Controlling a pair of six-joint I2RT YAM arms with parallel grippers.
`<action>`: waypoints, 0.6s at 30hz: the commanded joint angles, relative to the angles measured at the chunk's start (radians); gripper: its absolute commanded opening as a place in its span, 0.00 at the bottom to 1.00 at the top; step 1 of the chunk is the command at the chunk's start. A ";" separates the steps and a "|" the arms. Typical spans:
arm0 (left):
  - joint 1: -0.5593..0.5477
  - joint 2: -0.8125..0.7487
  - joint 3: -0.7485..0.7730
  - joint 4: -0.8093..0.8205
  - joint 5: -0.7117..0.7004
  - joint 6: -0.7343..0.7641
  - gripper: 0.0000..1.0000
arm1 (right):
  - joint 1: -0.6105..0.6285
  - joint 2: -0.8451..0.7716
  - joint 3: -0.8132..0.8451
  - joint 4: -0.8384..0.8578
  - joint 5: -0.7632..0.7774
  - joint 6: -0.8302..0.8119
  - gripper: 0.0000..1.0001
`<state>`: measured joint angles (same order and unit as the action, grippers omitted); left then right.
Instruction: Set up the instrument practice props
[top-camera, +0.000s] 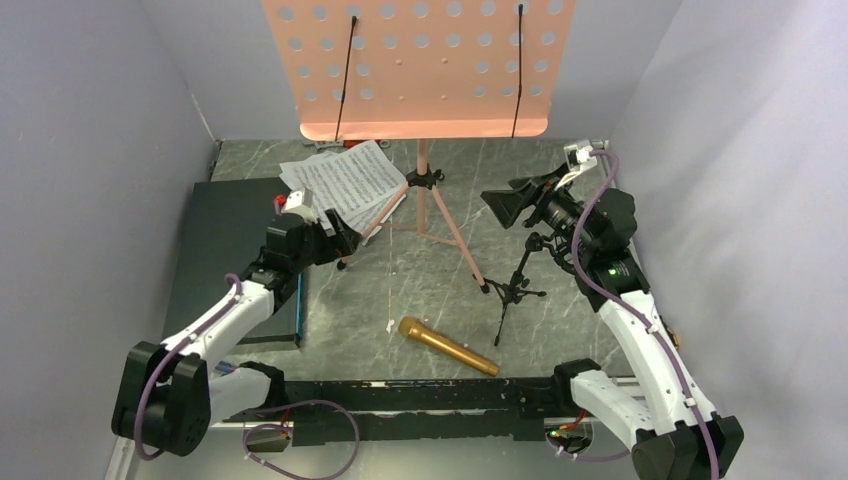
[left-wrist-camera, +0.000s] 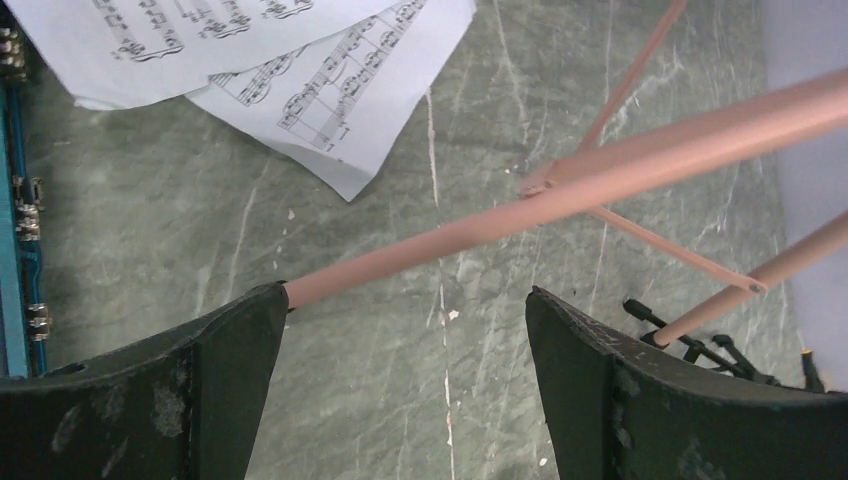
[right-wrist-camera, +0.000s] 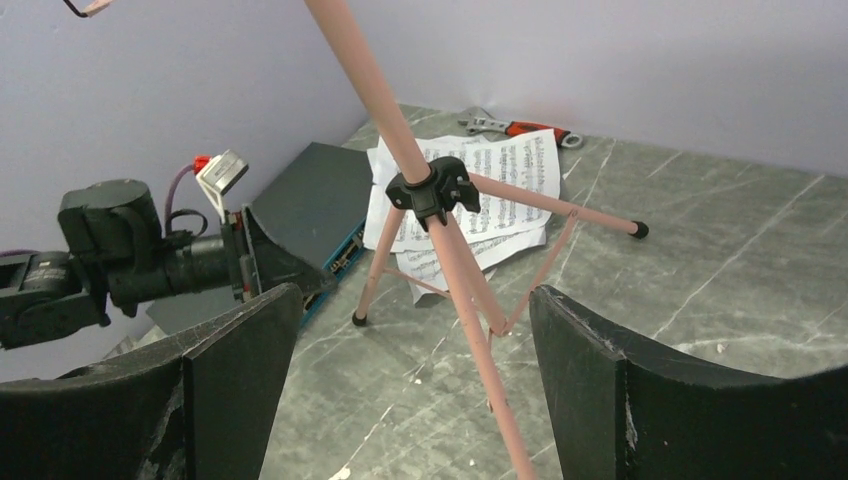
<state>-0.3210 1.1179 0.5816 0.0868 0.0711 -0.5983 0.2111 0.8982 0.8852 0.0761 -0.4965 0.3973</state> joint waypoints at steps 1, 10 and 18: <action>0.081 0.051 0.015 0.038 0.150 -0.091 0.94 | -0.001 -0.008 -0.014 0.030 -0.029 0.011 0.88; 0.196 0.205 0.088 -0.008 0.143 -0.131 0.87 | -0.001 -0.022 -0.037 -0.001 -0.024 -0.014 0.89; 0.311 0.308 0.224 -0.062 0.118 -0.063 0.81 | -0.001 0.019 -0.064 0.099 -0.107 0.054 0.89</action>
<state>-0.0799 1.3949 0.7280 0.0280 0.1829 -0.6926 0.2111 0.8940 0.8101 0.0868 -0.5350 0.4191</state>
